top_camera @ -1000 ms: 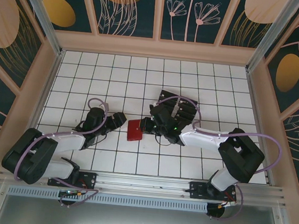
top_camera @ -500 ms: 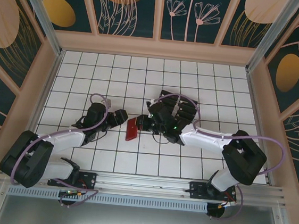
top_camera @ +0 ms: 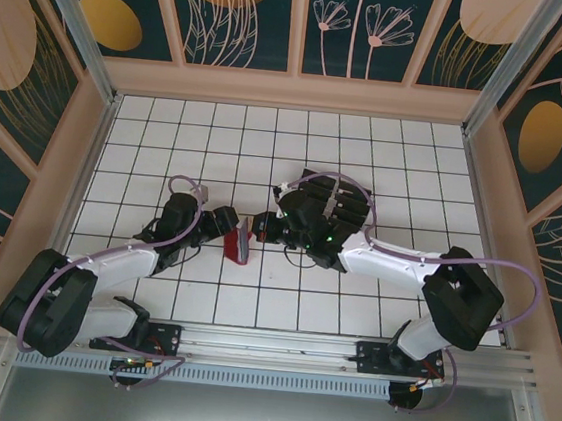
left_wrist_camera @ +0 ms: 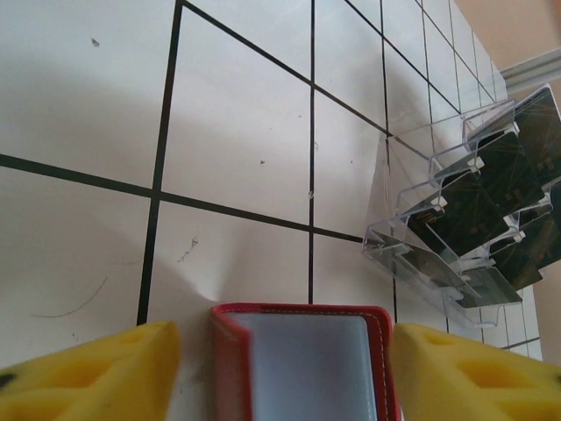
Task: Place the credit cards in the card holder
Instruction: Open the card holder at the center of the table.
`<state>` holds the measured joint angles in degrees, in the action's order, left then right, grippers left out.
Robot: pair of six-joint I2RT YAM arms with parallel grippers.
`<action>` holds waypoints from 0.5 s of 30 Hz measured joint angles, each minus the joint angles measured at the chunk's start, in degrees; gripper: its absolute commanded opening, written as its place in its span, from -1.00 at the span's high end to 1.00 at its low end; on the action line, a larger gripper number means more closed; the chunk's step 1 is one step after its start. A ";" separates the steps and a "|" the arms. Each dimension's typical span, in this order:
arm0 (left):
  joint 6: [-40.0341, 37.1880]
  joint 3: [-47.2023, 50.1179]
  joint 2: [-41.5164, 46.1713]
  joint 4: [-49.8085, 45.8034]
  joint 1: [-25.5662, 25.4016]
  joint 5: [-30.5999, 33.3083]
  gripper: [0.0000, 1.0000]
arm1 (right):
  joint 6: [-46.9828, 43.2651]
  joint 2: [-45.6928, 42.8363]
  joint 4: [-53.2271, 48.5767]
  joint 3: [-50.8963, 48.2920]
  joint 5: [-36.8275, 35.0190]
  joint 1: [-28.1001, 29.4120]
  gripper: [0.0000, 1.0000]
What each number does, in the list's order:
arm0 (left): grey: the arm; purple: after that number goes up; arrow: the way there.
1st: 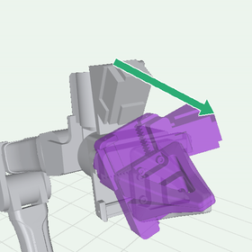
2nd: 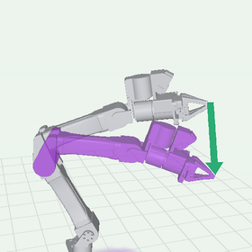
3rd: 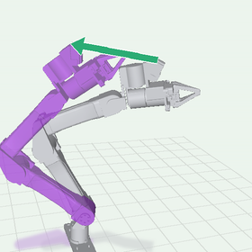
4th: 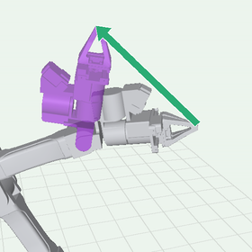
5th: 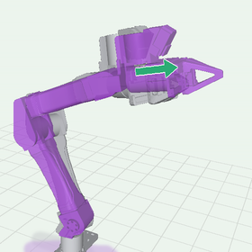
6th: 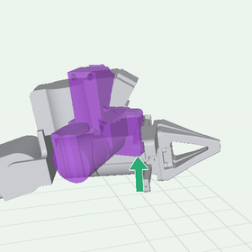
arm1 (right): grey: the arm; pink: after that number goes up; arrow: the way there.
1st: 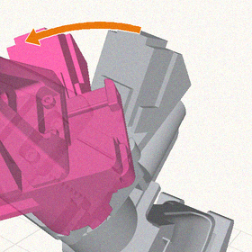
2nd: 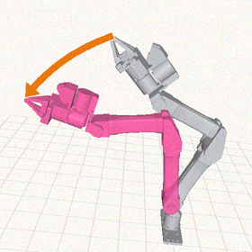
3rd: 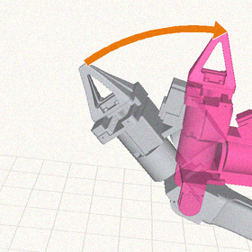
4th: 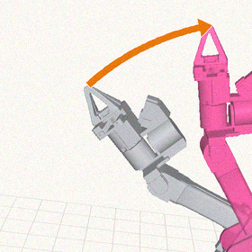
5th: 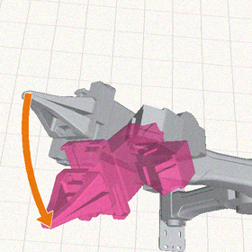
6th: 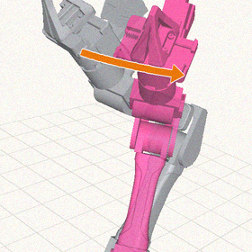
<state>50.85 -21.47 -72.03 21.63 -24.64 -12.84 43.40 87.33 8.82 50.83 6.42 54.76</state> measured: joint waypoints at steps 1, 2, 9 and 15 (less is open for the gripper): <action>0.15 0.35 0.17 0.02 -0.02 0.11 0.05 | 0.02 -0.33 0.02 -0.26 -0.28 0.00 1.00; 0.33 0.85 0.46 0.00 0.00 0.28 0.15 | 0.07 -0.94 0.17 -0.92 -0.55 -0.02 1.00; 0.90 3.08 0.83 -0.76 0.00 1.90 0.50 | 1.14 -5.35 1.55 -8.87 -1.95 -1.01 1.00; 0.87 3.87 -0.70 -0.79 0.00 2.27 0.67 | 2.89 -6.12 3.04 -15.76 -2.54 -1.92 1.00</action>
<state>51.72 -17.61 -72.73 20.84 -24.64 -10.57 46.28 81.21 11.86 35.07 3.88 52.84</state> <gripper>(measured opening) 0.179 0.046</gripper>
